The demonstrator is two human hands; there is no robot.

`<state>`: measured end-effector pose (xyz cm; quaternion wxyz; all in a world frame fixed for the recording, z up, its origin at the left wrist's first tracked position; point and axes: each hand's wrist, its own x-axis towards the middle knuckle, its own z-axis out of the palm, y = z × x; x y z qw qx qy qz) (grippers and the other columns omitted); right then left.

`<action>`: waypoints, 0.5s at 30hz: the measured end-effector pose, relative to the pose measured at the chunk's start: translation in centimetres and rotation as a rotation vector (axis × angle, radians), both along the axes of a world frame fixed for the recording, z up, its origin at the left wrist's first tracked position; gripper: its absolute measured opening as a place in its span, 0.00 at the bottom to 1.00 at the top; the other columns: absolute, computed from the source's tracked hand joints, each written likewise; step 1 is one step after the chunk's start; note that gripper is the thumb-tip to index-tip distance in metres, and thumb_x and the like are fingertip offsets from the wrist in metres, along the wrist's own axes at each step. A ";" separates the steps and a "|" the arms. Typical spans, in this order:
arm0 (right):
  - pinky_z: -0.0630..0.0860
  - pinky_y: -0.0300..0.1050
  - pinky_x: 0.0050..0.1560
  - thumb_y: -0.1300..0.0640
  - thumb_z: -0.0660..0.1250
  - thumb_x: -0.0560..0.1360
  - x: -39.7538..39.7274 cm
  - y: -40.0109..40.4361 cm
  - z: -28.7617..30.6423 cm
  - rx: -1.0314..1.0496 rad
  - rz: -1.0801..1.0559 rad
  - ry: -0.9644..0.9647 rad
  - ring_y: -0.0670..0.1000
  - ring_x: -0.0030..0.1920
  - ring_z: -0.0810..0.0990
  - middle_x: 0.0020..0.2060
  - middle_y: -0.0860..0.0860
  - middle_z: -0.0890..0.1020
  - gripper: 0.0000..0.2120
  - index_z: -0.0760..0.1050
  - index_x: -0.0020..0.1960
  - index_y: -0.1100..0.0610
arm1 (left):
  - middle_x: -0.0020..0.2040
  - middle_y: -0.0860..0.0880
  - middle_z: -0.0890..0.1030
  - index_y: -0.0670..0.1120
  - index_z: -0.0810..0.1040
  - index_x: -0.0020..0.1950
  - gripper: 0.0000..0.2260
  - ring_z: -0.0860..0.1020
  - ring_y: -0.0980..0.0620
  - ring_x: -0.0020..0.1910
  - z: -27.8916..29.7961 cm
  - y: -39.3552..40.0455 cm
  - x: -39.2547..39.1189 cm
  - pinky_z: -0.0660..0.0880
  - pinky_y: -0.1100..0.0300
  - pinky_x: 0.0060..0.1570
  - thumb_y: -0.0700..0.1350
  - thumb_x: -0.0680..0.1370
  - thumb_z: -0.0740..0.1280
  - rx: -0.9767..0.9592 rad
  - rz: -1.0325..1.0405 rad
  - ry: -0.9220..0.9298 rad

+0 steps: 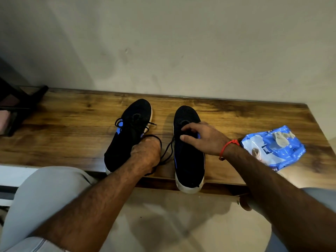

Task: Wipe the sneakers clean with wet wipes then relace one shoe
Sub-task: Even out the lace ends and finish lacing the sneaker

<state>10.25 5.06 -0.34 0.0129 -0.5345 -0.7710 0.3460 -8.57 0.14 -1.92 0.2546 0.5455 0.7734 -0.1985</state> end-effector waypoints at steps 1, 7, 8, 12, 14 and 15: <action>0.74 0.48 0.61 0.45 0.63 0.80 0.2 0.3 0.0 -0.026 -0.053 0.089 0.52 0.61 0.75 0.58 0.51 0.75 0.17 0.72 0.68 0.44 | 0.58 0.45 0.81 0.45 0.74 0.61 0.09 0.82 0.44 0.55 -0.1 0.1 0.1 0.76 0.53 0.45 0.43 0.81 0.66 0.080 -0.069 0.002; 0.78 0.55 0.52 0.66 0.55 0.81 1.8 1.9 0.9 0.004 -0.399 0.303 0.58 0.53 0.82 0.49 0.49 0.84 0.18 0.76 0.63 0.50 | 0.48 0.49 0.79 0.47 0.72 0.58 0.08 0.78 0.48 0.47 1.7 0.6 -0.2 0.80 0.50 0.42 0.51 0.83 0.62 0.911 -0.123 -0.124; 0.78 0.55 0.53 0.65 0.55 0.82 1.8 1.9 1.0 0.017 -0.412 0.309 0.58 0.52 0.82 0.49 0.49 0.84 0.18 0.77 0.63 0.51 | 0.46 0.50 0.79 0.48 0.73 0.57 0.08 0.78 0.50 0.46 2.1 0.7 -0.2 0.80 0.52 0.42 0.52 0.83 0.63 1.025 -0.115 -0.162; 0.79 0.47 0.54 0.57 0.66 0.80 1.2 1.5 0.9 0.055 -0.338 0.385 0.49 0.51 0.81 0.48 0.47 0.83 0.09 0.80 0.59 0.49 | 0.40 0.52 0.85 0.49 0.75 0.52 0.04 0.82 0.61 0.38 3.0 1.5 0.5 0.78 0.67 0.36 0.44 0.81 0.70 1.045 0.206 -0.909; 0.79 0.46 0.56 0.53 0.68 0.78 0.6 1.1 1.0 0.028 -0.235 0.435 0.46 0.52 0.82 0.48 0.46 0.84 0.08 0.81 0.57 0.50 | 0.41 0.49 0.86 0.48 0.79 0.50 0.03 0.83 0.58 0.37 3.0 1.8 0.9 0.79 0.62 0.35 0.41 0.79 0.72 0.944 0.312 -1.129; 0.79 0.48 0.57 0.52 0.69 0.78 0.3 1.0 1.0 0.025 -0.198 0.447 0.45 0.51 0.82 0.48 0.46 0.84 0.09 0.82 0.56 0.51 | 0.42 0.47 0.86 0.47 0.81 0.50 0.03 0.83 0.55 0.38 3.0 1.8 1.1 0.80 0.59 0.36 0.40 0.79 0.72 0.891 0.350 -1.216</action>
